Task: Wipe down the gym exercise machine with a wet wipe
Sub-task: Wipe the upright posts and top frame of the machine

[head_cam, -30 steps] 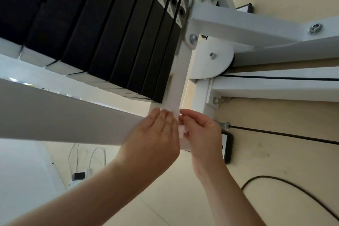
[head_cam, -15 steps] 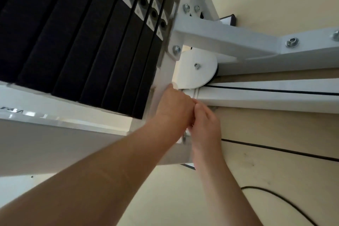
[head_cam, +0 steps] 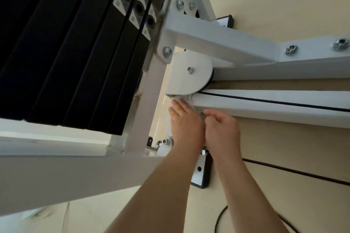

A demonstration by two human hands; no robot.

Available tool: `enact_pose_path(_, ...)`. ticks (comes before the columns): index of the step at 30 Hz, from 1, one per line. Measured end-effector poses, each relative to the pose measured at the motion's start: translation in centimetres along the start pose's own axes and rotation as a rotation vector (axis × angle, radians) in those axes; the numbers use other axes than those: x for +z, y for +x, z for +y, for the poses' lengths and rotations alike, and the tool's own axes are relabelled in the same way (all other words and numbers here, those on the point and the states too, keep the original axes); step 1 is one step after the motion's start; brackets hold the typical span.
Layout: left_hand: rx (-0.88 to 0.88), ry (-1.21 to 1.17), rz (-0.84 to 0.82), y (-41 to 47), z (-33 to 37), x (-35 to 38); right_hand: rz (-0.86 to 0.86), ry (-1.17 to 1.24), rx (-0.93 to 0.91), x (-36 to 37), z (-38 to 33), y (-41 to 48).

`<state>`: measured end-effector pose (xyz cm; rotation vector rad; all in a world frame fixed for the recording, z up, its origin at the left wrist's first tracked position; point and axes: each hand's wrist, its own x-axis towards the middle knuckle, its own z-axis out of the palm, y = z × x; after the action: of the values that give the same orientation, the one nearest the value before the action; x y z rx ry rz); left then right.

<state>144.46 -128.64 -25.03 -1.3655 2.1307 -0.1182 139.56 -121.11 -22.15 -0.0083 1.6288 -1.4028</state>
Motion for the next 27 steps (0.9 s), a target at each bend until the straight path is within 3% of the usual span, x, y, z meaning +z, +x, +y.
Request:
enact_pose_path(4,0.106,-0.081,0.062,-0.9,1.0,-0.1,0.064,-0.065,-0.022,-1.3,-0.3,1.0)
enact_pose_path(8,0.160,-0.233,0.056,-2.2,2.4,-2.0,0.199,0.123,0.094,-2.1,0.0,1.4)
enact_pose_path(14,0.441,-0.274,0.078,-4.0,6.2,-3.3,0.247,0.180,0.036,-4.3,-0.5,1.4)
enact_pose_path(17,0.594,-0.370,0.092,-4.8,6.5,-2.8,0.249,0.207,0.121,-6.3,-0.8,2.1)
enact_pose_path(19,0.583,-0.363,0.130,-4.6,5.4,-2.4,0.203,0.195,0.166,-6.7,-0.8,2.3)
enact_pose_path(23,0.264,-0.417,0.212,-3.2,3.2,-1.7,0.146,0.126,0.131,-5.6,-0.4,1.6)
enact_pose_path(25,0.308,-0.414,0.250,-3.9,4.7,-1.9,0.184,0.120,0.091,-5.5,-0.2,1.2)
enact_pose_path(27,0.491,-0.405,0.245,-5.2,7.4,-2.3,0.304,0.188,0.074,-6.3,0.0,1.4)
